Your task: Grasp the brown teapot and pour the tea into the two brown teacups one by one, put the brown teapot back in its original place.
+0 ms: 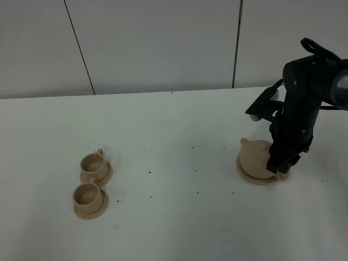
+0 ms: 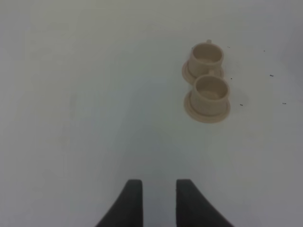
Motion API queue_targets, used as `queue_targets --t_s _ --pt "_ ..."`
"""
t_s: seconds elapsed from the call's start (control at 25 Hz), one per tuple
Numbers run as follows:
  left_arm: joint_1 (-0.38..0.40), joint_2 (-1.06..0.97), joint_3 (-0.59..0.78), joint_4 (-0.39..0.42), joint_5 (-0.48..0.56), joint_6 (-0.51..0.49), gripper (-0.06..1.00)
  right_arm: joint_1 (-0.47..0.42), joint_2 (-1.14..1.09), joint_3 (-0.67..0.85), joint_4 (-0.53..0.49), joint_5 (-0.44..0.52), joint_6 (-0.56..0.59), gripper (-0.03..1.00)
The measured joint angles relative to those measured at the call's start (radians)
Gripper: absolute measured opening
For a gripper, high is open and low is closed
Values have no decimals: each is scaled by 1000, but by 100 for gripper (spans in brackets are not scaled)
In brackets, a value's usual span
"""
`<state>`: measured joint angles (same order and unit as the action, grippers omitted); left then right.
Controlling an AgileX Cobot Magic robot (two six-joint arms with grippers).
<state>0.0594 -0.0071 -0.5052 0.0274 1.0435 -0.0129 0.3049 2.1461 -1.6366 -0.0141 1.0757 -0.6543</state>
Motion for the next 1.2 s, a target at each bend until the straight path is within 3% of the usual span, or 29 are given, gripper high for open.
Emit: queue_targets --t_s 0.48,0.88,1.2 --pt "0 0 0 0 0 0 24 0 7 0 -4 -4 -11 35" --pt "0 0 0 0 0 0 24 1 7 0 -6 -4 -18 26" --pt "0 0 0 0 0 0 24 1 11 0 -6 -4 -18 25"
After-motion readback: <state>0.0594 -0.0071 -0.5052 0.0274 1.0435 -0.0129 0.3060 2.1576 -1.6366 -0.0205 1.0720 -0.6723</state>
